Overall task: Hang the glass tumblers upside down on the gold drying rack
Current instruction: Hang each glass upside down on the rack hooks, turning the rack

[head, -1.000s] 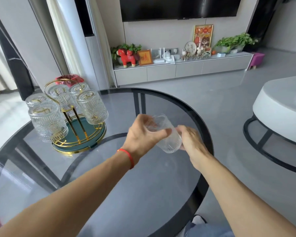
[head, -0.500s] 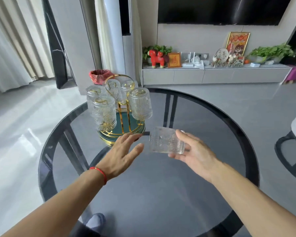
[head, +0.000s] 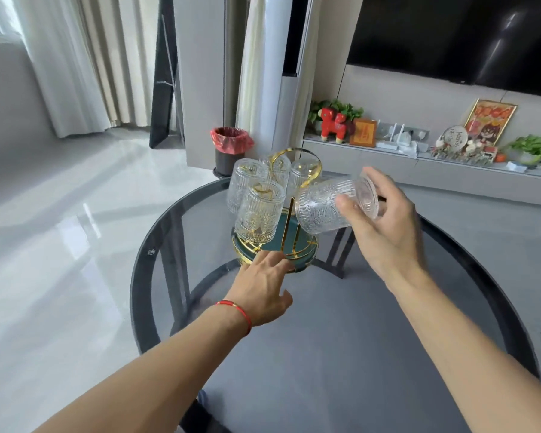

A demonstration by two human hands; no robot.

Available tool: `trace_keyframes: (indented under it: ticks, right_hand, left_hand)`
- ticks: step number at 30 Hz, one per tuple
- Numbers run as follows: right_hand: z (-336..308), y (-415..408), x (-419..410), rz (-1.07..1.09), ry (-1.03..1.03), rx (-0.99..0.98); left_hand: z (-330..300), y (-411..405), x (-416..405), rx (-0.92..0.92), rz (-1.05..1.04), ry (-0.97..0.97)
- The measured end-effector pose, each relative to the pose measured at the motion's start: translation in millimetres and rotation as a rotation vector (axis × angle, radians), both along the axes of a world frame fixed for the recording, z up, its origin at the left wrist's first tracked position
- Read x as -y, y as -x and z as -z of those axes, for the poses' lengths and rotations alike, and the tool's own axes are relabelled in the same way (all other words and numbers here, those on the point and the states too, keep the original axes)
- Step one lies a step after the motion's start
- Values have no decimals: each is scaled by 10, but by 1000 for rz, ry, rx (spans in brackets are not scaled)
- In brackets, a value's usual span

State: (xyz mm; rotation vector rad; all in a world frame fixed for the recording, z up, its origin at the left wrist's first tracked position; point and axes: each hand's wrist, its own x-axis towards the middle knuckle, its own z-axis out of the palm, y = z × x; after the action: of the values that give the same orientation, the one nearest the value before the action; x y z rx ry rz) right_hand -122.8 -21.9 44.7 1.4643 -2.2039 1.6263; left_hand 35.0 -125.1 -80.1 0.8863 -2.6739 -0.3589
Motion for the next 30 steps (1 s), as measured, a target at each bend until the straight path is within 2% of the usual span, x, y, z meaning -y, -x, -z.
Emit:
trace_keyframes:
  ticks: [7,21,30]
  right_hand:
    - [-280,-84,350,15,-207,-306]
    - [-63,-156,709,-47,-485,-543]
    - [148,-122,730,-67,-475,-605]
  left_hand:
    - [0,-13,-9,32,-1,11]
    - [-91,-30,-65,19,1,58]
    - [-154,16,-109,95,-59,101]
